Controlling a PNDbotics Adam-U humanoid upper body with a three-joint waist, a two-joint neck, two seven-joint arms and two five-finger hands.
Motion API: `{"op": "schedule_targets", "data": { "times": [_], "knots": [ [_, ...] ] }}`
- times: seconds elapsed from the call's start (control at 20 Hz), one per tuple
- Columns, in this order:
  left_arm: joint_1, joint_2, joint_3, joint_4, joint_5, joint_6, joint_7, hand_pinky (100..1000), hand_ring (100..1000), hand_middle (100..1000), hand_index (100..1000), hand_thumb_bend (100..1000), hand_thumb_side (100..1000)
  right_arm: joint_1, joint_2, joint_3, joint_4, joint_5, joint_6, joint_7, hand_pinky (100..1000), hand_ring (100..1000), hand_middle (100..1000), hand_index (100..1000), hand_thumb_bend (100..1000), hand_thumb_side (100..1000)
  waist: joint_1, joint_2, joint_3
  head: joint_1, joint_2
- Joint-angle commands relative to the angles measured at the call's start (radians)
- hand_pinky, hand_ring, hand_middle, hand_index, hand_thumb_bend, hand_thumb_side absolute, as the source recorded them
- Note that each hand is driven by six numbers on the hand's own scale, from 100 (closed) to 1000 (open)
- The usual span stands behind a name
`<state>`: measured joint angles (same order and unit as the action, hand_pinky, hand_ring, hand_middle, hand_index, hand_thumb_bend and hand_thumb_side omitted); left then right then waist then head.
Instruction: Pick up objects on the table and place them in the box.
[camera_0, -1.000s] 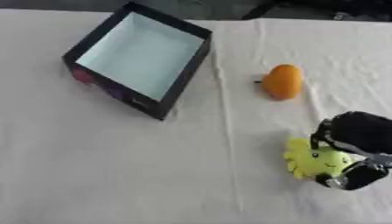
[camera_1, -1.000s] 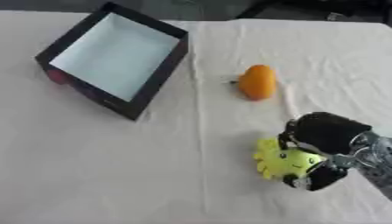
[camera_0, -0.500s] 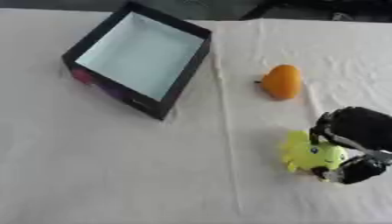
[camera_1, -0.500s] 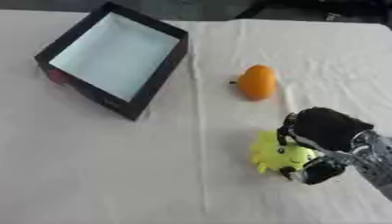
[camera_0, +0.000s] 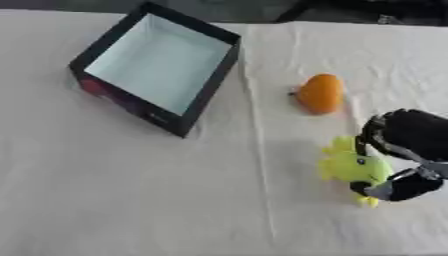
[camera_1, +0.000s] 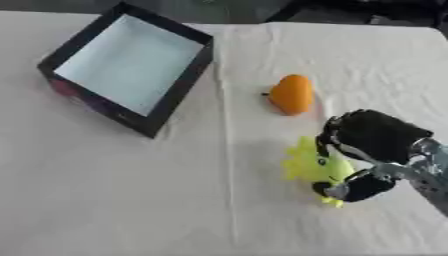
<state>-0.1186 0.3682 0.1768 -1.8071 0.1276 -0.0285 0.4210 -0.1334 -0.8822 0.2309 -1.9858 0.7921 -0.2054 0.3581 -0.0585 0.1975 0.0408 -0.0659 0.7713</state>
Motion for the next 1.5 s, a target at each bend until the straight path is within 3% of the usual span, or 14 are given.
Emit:
{"op": "schedule_targets", "data": {
  "times": [0.05, 0.4, 0.8, 1.2, 1.25, 1.3, 1.5],
  "knots": [
    [-0.001, 0.017, 0.012, -0.015, 0.000, 0.002, -0.001, 802, 608, 783, 787, 410, 664, -0.039, -0.057, -0.030, -0.014, -0.063, -0.021, -0.007, 436, 351, 266, 516, 440, 440, 0.001, -0.020, -0.003, 0.002, -0.001],
    [0.000, 0.019, 0.008, -0.014, 0.001, 0.003, -0.006, 802, 609, 784, 787, 407, 666, -0.183, -0.072, -0.033, -0.014, -0.166, -0.053, -0.002, 438, 353, 266, 518, 440, 448, 0.001, -0.023, 0.001, -0.003, -0.001],
    [-0.005, 0.018, 0.002, -0.013, 0.004, 0.003, -0.011, 802, 609, 784, 788, 406, 667, -0.420, -0.012, -0.024, -0.014, -0.254, -0.049, 0.015, 444, 362, 266, 520, 440, 432, 0.002, -0.024, 0.016, -0.016, -0.001],
    [-0.013, 0.016, -0.001, -0.014, 0.008, 0.003, -0.014, 802, 610, 784, 788, 406, 668, -0.686, 0.091, -0.016, -0.014, -0.296, 0.063, 0.053, 444, 364, 278, 520, 437, 388, 0.006, -0.025, 0.031, -0.031, -0.001],
    [-0.015, 0.015, -0.002, -0.014, 0.008, 0.003, -0.014, 802, 610, 784, 788, 406, 668, -0.716, 0.107, -0.014, -0.014, -0.299, 0.085, 0.062, 444, 364, 279, 520, 291, 390, 0.006, -0.024, 0.033, -0.032, -0.001],
    [-0.016, 0.014, -0.003, -0.014, 0.009, 0.003, -0.015, 802, 610, 784, 788, 406, 668, -0.746, 0.123, -0.009, -0.014, -0.299, 0.109, 0.073, 445, 364, 278, 521, 436, 370, 0.006, -0.024, 0.036, -0.034, -0.001],
    [-0.021, 0.010, -0.004, -0.015, 0.011, 0.003, -0.016, 802, 610, 784, 788, 407, 668, -0.860, 0.215, 0.012, -0.014, -0.257, 0.214, 0.114, 447, 365, 279, 521, 433, 344, 0.010, -0.021, 0.047, -0.051, -0.001]
  ]
}}
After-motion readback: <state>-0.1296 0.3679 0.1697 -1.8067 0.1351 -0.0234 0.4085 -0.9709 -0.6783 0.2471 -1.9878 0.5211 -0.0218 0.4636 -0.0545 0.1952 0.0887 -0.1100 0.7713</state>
